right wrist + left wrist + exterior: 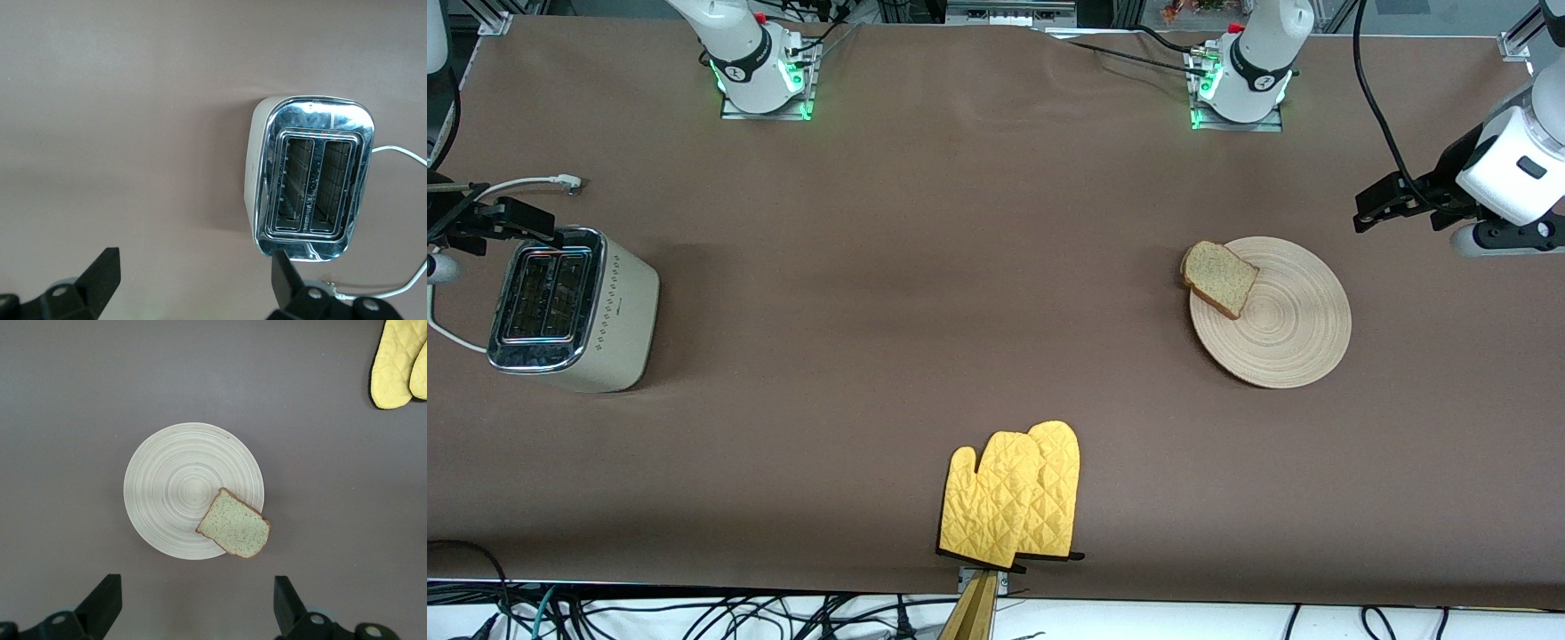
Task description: Move plate and put bread in toaster
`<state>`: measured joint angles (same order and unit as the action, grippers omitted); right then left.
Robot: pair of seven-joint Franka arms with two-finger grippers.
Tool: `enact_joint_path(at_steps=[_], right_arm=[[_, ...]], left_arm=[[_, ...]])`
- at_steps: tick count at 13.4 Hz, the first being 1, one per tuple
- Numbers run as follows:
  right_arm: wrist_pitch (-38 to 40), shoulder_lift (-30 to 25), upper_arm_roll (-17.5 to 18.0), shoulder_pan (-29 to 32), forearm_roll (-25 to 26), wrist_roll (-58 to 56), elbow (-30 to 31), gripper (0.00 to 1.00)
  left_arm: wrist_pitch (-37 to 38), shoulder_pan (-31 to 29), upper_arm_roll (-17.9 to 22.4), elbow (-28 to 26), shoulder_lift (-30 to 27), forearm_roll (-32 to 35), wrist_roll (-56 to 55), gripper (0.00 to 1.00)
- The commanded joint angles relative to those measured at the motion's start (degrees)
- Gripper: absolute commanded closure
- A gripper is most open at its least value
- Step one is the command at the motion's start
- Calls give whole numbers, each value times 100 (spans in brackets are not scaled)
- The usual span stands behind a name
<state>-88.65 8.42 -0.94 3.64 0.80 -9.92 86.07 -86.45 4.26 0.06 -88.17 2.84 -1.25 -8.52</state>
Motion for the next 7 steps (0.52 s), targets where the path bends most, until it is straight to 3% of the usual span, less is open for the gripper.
enact_joint_path(at_steps=[1,7], right_arm=[[23,45,15,14,25,69,-116,0],[-12,45,15,14,25,69,-125,0]], left_arm=[[49,-31,-50,169,68,125,-45,0],[49,-31,-50,169,59,125,-54,0]])
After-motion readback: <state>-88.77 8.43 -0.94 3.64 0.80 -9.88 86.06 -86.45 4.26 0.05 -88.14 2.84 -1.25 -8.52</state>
